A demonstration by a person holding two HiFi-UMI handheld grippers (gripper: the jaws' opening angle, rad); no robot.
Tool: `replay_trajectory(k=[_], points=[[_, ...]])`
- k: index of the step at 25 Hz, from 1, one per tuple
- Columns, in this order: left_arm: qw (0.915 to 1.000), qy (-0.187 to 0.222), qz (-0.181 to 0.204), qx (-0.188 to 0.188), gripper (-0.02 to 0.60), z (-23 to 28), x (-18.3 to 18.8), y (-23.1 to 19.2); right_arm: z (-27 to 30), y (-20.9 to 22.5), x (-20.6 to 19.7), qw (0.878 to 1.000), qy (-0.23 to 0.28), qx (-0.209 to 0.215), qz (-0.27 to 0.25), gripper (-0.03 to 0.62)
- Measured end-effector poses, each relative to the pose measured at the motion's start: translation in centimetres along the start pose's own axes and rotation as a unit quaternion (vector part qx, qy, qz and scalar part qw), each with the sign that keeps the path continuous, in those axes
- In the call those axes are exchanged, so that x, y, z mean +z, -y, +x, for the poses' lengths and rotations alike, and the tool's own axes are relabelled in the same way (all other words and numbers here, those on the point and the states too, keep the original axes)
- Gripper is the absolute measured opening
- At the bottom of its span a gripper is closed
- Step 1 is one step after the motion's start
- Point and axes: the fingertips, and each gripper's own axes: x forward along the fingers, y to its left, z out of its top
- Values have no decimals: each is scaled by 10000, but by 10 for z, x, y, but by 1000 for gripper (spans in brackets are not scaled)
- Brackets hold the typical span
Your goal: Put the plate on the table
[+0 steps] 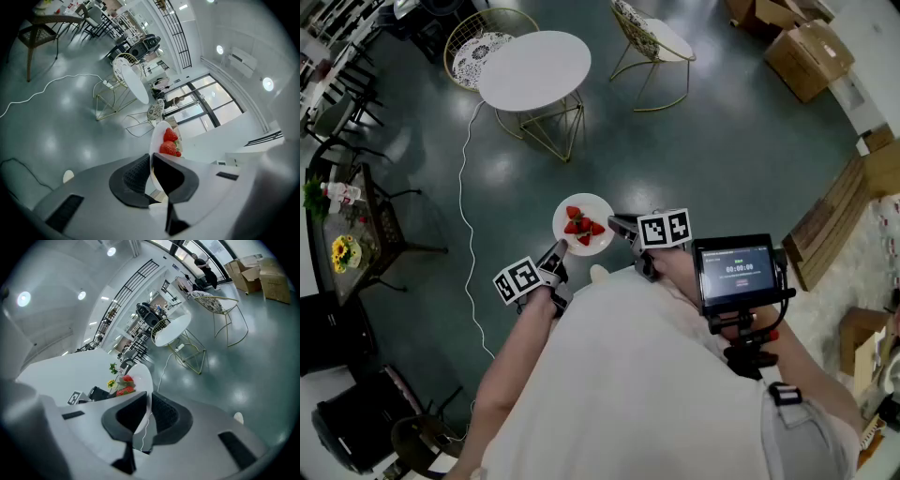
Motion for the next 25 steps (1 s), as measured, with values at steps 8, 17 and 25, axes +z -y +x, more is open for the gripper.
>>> replay_trajectory(k=[8,17,25], points=[[10000,25,42,-25,17,0,1,2,0,1,1,9999,141,43,45,20],[10000,46,51,-19,17,3,0,-1,3,6,-2,9999,65,5,106,20],[9999,147,41,52,17,4,-8,2,-3,9,-4,10000,-44,75,21,20]])
